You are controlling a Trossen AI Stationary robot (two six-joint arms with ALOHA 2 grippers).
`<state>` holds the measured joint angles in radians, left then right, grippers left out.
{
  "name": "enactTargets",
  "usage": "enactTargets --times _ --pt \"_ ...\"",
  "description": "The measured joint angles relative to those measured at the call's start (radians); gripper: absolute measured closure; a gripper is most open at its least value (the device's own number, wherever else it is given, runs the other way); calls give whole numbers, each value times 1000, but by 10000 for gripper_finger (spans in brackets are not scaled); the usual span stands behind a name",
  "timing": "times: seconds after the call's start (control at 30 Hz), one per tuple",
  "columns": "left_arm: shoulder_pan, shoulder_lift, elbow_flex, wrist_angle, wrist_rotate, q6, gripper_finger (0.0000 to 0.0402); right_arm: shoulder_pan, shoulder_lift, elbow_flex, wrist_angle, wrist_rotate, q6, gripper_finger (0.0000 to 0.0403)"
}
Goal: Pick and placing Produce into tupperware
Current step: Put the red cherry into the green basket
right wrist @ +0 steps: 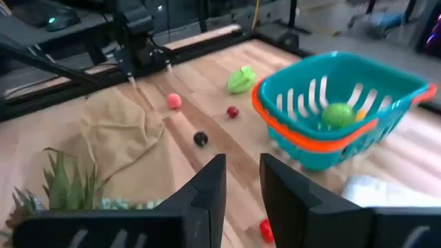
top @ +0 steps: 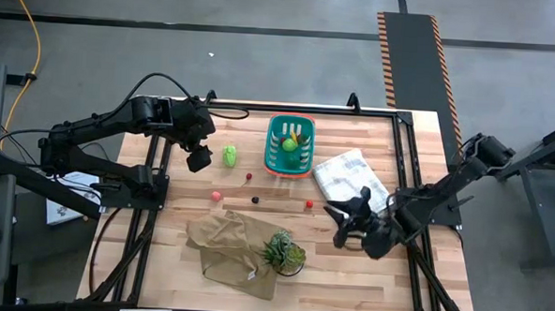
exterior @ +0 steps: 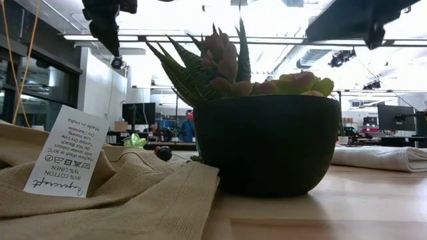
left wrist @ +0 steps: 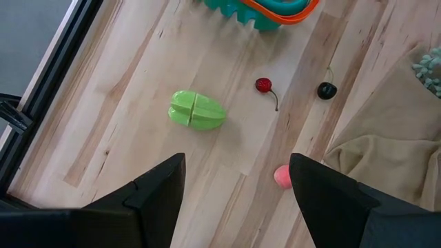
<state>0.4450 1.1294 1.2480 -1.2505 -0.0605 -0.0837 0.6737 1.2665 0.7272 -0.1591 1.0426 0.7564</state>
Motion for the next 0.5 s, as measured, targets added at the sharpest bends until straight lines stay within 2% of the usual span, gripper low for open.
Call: enactTargets --times 0.13,0.27,0.4,0.5 --pt "0 0 0 1 0 0 153 4 84 137 -220 23 46 339" --pt "0 0 0 1 0 0 153 7 171 253 -444 53 274 347" --pt "0 0 0 2 0 0 153 20 257 311 -549 90 495 347" --pt "0 0 0 2 0 0 153 8 327 335 -554 98 610 347"
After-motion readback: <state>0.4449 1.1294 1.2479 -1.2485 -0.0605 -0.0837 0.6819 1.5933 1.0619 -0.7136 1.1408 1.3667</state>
